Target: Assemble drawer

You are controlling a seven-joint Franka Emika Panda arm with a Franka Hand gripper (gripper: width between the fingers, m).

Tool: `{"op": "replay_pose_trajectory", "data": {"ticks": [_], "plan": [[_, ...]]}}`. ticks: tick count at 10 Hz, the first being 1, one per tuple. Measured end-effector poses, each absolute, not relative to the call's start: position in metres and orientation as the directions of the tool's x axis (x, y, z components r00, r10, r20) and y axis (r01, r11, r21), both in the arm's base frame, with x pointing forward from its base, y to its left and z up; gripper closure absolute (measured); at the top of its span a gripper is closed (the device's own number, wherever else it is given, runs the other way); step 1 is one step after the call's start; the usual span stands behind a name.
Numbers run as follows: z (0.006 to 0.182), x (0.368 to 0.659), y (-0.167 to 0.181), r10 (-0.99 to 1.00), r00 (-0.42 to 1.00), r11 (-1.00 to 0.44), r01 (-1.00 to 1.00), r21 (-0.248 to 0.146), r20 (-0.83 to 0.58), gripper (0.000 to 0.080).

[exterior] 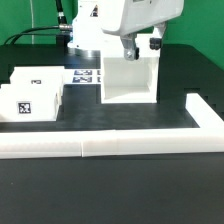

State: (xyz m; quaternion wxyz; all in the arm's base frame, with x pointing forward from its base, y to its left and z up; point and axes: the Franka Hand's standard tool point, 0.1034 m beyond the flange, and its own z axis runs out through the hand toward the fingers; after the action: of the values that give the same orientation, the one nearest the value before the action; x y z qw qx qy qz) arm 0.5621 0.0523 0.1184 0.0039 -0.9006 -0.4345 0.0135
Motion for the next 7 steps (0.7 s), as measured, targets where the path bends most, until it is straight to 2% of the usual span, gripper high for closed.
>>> {"op": "replay_pose_trajectory", "data": {"ticks": [7], "plan": [[0.1184,0.5621,0.0523,0.783,0.622,-0.622,0.782,-0.019,-0.021,0.0149]]}}
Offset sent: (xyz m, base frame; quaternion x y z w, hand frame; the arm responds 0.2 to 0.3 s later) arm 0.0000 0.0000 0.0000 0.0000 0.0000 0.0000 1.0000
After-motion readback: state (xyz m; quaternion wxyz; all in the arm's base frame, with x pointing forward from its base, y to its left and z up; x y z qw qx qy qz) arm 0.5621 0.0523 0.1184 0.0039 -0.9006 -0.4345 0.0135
